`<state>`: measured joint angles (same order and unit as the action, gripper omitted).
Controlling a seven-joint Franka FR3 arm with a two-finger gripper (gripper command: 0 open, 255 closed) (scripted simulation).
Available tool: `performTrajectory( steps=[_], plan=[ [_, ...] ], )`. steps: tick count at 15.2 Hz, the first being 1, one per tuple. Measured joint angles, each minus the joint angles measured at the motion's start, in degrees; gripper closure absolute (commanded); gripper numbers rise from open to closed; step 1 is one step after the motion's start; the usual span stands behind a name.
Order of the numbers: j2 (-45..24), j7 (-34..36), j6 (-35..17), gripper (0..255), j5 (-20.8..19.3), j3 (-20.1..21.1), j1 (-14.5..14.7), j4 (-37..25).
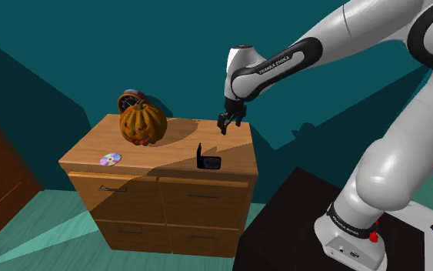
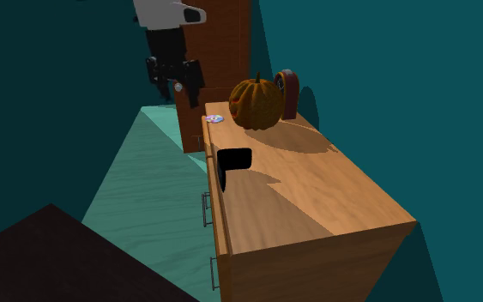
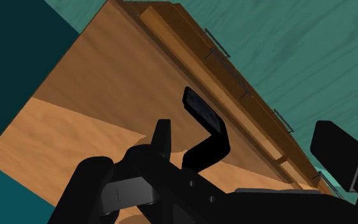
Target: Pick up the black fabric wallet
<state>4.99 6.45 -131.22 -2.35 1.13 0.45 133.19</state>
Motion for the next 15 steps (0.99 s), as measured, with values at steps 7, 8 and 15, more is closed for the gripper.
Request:
performTrajectory(
  steps=[7,8,15],
  plan=[
    [-16.58,1.25,-5.83,0,-0.7,0.17,0.26,-9.89],
    [-18.93,1.57,-6.31,0,-0.82,0.21,0.41,-11.62],
    [-34.35,2.09,-8.08,0,-1.19,0.01,0.77,-24.4]
  ],
)
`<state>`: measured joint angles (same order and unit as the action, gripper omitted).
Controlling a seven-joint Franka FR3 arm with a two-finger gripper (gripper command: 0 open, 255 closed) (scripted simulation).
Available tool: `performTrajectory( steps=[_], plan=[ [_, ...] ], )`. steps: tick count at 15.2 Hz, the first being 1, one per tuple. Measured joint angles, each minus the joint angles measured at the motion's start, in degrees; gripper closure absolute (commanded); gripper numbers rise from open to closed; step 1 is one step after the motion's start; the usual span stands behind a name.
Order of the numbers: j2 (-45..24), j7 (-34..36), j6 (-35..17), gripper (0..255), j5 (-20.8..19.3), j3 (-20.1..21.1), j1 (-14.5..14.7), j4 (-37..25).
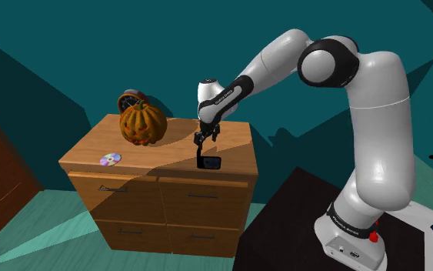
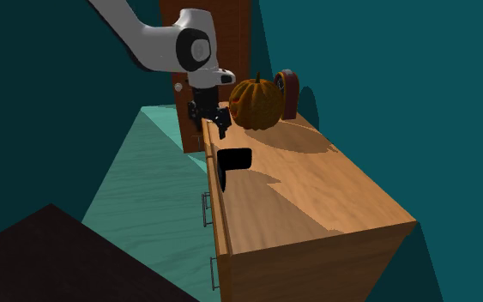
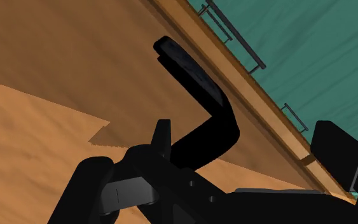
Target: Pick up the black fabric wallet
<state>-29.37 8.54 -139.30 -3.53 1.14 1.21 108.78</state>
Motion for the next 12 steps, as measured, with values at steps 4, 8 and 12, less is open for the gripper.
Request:
performTrajectory(
  steps=[4,8,12],
  plan=[
    [-9.84,0.23,0.8,0,-0.06,-0.1,0.31,-10.16],
    [-17.18,0.22,1.8,0,-0.01,-0.17,0.42,-18.13],
    [-20.06,0.28,0.58,0,-0.07,-0.24,0.47,-19.79]
  ],
)
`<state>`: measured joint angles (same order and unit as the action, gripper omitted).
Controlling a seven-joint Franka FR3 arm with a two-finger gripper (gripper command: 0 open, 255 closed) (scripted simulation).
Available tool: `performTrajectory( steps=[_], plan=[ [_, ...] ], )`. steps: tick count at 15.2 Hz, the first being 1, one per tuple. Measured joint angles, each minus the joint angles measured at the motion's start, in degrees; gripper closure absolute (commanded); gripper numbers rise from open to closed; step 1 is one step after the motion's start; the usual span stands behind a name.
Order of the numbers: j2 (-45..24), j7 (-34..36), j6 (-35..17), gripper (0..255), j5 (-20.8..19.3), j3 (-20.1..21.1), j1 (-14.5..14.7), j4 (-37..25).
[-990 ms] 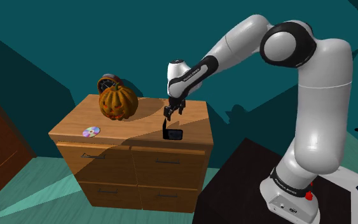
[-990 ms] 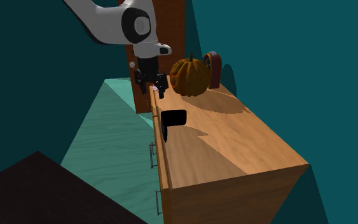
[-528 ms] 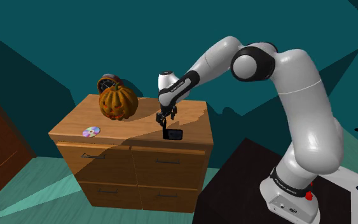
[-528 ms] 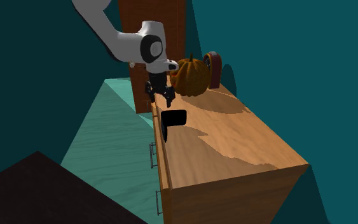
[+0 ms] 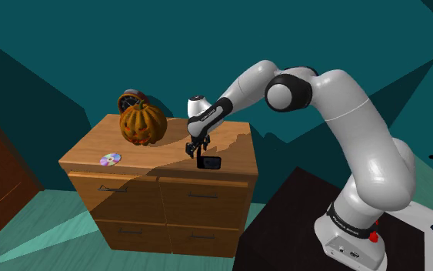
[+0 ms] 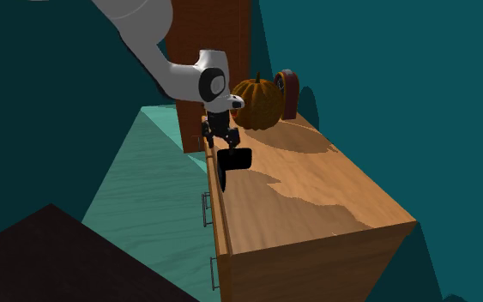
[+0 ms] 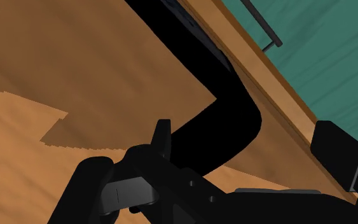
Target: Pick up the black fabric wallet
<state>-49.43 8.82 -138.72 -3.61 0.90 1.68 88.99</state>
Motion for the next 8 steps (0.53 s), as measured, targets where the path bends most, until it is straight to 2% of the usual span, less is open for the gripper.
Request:
performTrajectory(
  steps=[3,4,8],
  plan=[
    [-1.71,0.03,-1.08,0,-0.04,-0.05,0.01,-0.62],
    [-1.93,0.02,-1.22,255,-0.04,-0.06,0.0,-0.69],
    [-2.08,0.02,-1.41,255,-0.04,-0.04,0.0,-0.73]
  ],
)
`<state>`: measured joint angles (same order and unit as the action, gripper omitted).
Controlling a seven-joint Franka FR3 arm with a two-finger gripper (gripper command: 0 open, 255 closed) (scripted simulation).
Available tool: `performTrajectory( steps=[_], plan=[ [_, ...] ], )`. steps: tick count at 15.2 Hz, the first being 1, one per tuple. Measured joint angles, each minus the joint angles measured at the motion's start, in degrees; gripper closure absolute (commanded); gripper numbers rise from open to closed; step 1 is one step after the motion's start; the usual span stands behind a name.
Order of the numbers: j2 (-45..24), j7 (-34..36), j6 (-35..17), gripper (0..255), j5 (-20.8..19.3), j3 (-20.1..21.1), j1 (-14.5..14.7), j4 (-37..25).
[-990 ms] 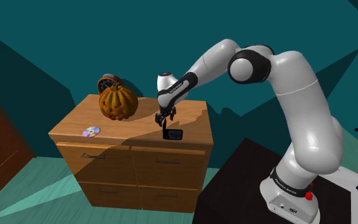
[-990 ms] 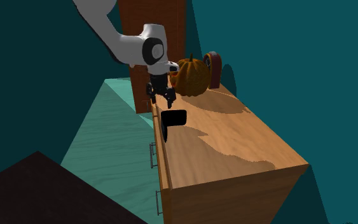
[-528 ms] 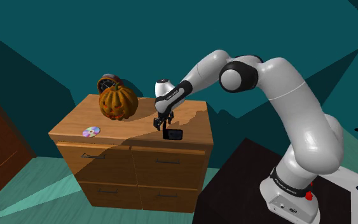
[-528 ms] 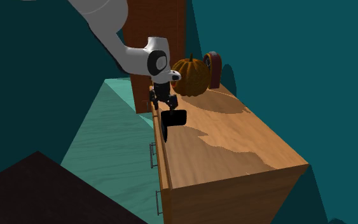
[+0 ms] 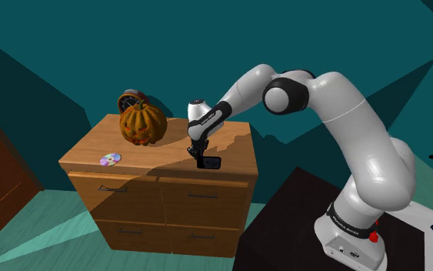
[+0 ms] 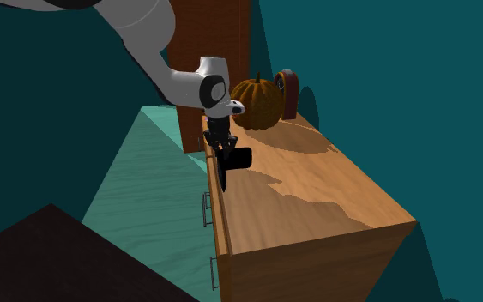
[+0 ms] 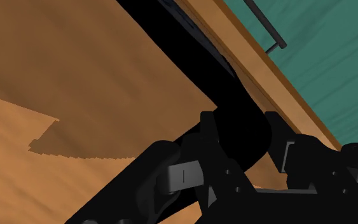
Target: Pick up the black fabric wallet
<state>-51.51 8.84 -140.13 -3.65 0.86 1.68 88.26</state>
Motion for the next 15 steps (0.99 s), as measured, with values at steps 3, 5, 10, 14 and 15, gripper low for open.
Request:
performTrajectory(
  steps=[3,5,10,14,15],
  plan=[
    [0.03,0.0,0.01,255,0.01,0.02,0.0,0.02],
    [0.04,-0.02,0.01,255,0.01,0.02,0.0,0.04],
    [2.05,-0.07,1.08,255,0.04,0.03,-0.06,1.04],
    [4.37,-0.13,2.71,255,0.11,0.11,-0.08,1.72],
    [4.81,-0.2,3.13,255,0.13,0.12,-0.13,1.75]
  ],
)
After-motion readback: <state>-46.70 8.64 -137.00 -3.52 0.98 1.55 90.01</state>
